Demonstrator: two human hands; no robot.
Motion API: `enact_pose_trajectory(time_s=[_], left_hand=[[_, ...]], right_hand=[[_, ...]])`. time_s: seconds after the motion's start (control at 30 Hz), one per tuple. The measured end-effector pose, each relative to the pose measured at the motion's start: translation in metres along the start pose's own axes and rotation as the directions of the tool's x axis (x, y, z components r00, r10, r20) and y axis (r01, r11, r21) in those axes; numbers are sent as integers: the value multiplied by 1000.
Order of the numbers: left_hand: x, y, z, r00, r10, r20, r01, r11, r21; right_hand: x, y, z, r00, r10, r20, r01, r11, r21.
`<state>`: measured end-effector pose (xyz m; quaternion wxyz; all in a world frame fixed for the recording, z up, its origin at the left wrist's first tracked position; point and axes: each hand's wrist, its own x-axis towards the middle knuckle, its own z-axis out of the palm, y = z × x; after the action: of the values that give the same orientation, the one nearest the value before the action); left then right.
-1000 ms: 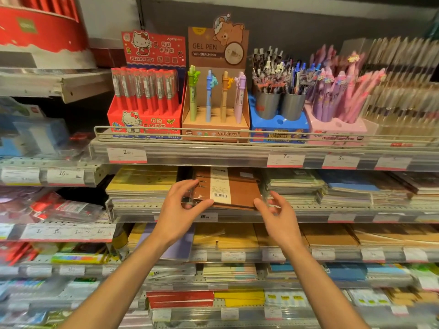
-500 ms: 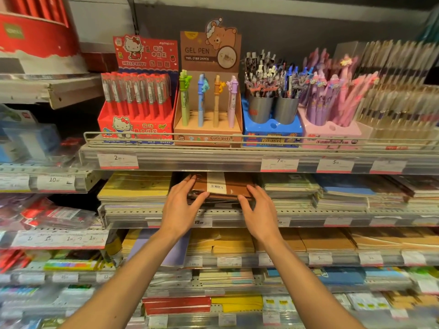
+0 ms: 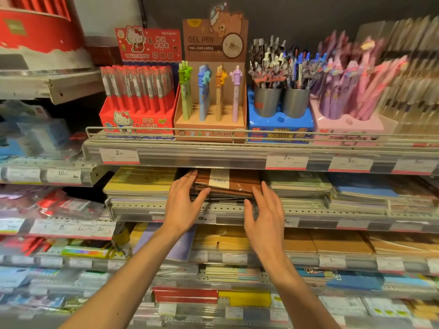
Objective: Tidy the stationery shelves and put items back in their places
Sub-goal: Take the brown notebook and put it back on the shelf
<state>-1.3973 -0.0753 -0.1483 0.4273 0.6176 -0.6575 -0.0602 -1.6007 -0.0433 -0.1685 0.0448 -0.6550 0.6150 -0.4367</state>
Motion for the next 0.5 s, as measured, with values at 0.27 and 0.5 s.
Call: enact_pose_trajectory(time_s=[0.27, 0.5], left_hand=[[-46, -22, -30, 992, -91, -85, 74, 979, -189], [-85, -110, -50, 954, -299, -21, 288, 936, -203]], right_hand=[[-51, 4, 10, 997, -43, -59, 53, 980, 191], [-87, -9, 67, 914, 319, 249, -378, 894, 241]])
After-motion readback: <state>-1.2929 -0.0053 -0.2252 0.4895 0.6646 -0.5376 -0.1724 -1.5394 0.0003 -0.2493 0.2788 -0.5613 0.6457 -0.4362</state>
